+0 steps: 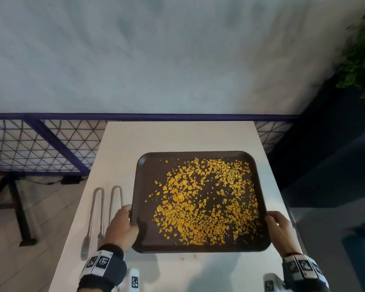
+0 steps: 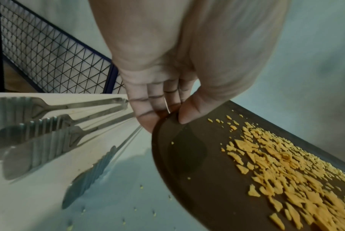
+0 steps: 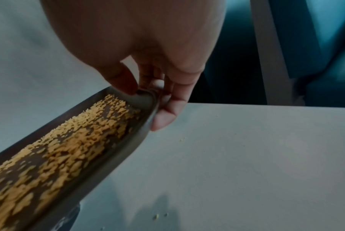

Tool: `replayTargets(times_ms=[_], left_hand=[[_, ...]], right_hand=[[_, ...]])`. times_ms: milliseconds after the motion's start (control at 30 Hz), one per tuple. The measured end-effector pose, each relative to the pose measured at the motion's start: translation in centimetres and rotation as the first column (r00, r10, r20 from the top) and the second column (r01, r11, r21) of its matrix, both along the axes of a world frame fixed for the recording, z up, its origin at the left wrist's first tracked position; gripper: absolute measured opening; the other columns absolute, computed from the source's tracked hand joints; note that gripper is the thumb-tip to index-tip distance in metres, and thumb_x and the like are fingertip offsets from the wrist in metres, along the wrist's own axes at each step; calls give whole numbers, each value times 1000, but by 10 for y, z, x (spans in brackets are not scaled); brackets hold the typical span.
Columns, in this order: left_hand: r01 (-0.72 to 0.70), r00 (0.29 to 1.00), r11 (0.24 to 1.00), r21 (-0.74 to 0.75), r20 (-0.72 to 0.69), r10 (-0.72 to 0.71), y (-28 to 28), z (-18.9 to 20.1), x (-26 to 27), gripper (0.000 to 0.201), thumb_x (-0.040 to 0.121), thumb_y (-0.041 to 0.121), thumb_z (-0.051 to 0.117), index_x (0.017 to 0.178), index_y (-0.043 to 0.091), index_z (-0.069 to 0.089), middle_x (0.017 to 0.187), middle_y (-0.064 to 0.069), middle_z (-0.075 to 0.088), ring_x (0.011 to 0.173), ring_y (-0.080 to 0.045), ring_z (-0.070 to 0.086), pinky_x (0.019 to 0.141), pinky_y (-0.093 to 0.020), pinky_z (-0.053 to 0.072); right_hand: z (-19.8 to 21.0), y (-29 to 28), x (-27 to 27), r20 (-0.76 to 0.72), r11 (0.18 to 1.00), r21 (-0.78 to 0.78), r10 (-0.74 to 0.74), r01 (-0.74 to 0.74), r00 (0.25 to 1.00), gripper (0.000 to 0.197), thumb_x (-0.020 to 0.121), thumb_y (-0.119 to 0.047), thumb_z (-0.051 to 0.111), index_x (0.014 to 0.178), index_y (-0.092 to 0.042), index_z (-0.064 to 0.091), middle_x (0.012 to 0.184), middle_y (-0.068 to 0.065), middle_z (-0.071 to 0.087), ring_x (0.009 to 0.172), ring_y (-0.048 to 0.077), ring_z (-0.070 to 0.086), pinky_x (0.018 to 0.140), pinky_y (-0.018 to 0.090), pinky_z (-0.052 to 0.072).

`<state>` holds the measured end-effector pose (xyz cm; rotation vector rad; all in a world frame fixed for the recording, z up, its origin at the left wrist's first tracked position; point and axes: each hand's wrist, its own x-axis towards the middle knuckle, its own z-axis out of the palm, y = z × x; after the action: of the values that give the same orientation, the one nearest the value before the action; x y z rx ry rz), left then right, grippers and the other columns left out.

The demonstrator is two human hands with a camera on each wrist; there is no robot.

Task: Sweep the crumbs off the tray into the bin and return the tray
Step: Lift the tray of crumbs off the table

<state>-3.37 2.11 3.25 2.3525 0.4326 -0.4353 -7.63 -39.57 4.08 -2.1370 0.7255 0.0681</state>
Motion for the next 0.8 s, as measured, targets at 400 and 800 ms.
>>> replayTargets(times_ms=[400, 800], left_hand=[[-116, 989, 990, -77, 84, 123, -18, 39, -179, 26, 95, 24, 62, 119, 34, 57, 113, 4, 63, 93, -19, 66, 92, -41, 50], [-301, 939, 953, -32, 164, 302, -22, 18, -366, 18, 94, 27, 63, 107, 14, 63, 94, -7, 69, 80, -24, 64, 78, -37, 49]], right_hand=[[3, -25, -158, 86, 998, 54, -21, 17, 996, 46, 92, -58, 37, 76, -23, 61, 76, 0, 68, 75, 23, 63, 73, 46, 52], [5, -3, -315, 84, 999, -26, 30, -28, 996, 49, 95, -46, 40, 61, -12, 53, 61, 4, 61, 60, 26, 58, 63, 40, 49]])
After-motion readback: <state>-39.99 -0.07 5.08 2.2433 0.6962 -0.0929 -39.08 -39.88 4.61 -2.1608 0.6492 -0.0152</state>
